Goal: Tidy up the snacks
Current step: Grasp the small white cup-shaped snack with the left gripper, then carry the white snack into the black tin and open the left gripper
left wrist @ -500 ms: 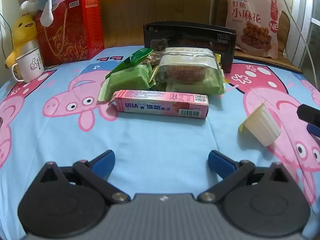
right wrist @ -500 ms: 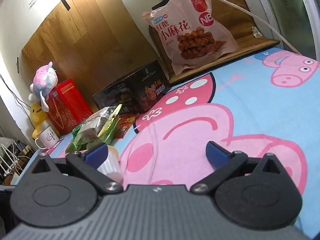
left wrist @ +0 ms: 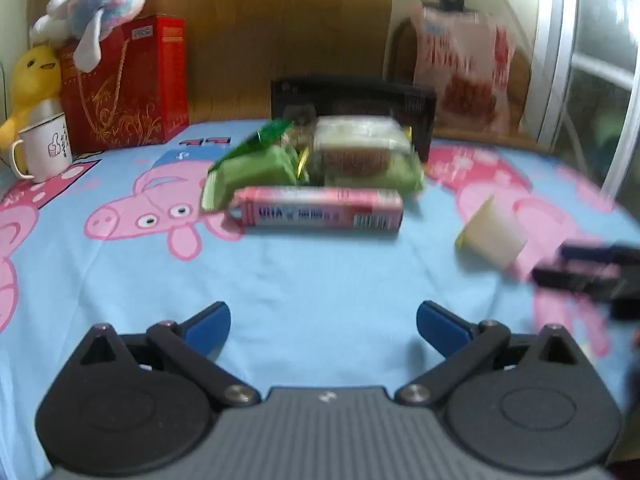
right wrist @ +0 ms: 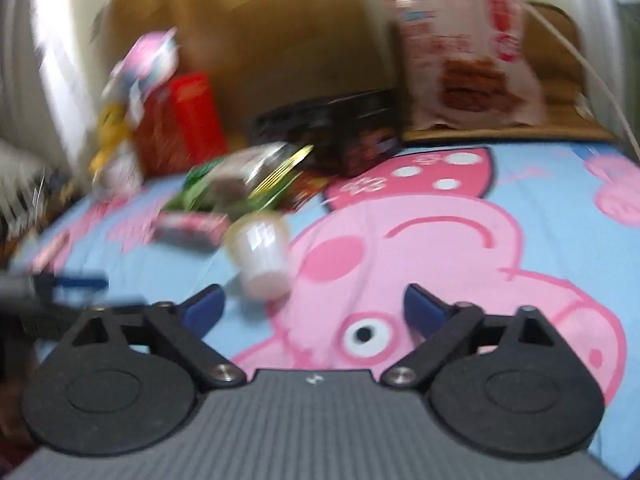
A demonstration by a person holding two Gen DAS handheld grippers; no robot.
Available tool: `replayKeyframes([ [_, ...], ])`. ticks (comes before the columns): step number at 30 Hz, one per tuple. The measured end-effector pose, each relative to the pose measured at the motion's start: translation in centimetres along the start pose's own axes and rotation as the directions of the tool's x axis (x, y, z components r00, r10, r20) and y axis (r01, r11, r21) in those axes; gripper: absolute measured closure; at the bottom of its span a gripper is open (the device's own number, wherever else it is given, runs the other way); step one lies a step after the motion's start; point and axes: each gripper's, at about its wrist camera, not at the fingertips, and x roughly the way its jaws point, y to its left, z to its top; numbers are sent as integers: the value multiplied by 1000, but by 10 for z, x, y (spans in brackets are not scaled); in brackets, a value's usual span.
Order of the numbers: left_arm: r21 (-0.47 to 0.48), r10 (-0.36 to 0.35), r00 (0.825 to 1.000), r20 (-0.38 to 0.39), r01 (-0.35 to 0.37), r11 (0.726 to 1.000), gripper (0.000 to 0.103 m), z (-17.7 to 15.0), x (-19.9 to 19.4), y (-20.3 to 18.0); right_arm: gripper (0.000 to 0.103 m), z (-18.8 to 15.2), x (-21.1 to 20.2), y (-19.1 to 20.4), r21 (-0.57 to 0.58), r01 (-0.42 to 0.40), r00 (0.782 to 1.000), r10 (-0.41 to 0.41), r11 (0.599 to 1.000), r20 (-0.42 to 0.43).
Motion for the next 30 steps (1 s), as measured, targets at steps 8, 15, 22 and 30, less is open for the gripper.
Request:
replayKeyframes([
  [8,168,-310,948,73,295,941,18,45,-3,-43,55,16,25,20,-125,-46,997,38,991,-63],
  [15,156,-363,928,-89,373,915,51,57,54,-75,69,21,31,23,-134,-59,996,50,989,-67],
  [22,91,-402,915,-36,403,910,56,79,48,-62,70,34,27,17,-122,-100,995,96,988,-37],
  [30,74,-303,949,90,297,952,55,187,85,-54,69,118,67,11,-187,-82,989,102,979,105],
])
